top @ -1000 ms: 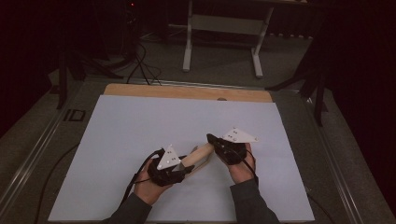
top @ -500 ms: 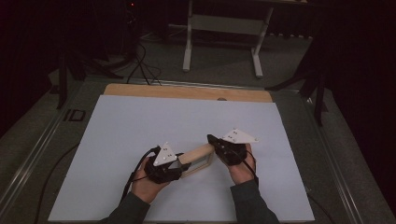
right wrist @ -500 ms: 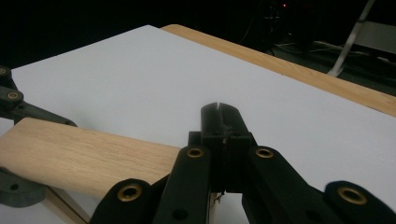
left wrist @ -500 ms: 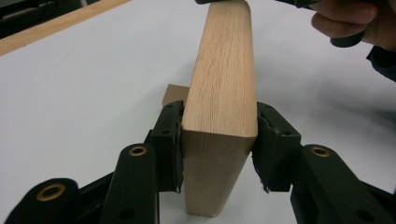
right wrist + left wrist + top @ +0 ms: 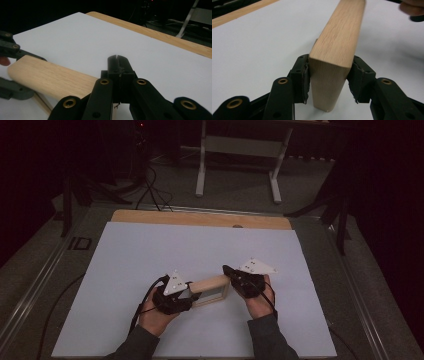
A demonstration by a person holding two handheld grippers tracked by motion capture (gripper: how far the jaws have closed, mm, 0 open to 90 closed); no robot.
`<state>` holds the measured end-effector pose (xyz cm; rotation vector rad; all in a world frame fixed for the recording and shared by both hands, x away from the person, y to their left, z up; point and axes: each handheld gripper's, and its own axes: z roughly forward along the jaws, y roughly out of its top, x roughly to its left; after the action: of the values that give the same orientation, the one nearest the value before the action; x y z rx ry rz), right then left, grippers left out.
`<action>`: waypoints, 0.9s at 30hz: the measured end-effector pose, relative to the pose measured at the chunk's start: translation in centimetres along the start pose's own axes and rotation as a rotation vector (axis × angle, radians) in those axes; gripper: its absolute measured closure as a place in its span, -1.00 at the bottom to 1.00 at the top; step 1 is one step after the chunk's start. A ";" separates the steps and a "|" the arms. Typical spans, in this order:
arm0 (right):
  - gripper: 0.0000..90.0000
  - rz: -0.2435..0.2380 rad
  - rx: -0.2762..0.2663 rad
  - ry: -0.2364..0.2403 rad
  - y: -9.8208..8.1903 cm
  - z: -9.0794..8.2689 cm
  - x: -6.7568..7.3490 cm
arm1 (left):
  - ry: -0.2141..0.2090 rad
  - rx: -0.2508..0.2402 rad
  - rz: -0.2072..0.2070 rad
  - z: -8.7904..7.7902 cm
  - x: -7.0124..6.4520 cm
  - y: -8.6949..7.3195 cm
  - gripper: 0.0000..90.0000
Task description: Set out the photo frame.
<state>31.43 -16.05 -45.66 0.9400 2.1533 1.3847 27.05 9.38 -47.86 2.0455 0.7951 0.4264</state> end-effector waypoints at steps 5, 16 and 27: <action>1.00 0.001 0.003 0.001 0.0 -0.2 0.1 | 0.001 0.003 -0.018 0.0 0.4 -0.1 0.23; 1.00 0.031 0.008 0.010 -0.2 -0.5 0.2 | 0.031 -0.015 -0.039 0.1 0.6 -0.3 0.25; 0.77 -0.003 -0.018 0.015 0.0 -1.1 0.2 | 0.017 -0.024 -0.065 0.2 0.8 -0.5 0.24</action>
<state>30.58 -16.59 -45.16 0.9225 2.1486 1.4119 27.55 10.05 -48.35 1.9909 0.8600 0.4158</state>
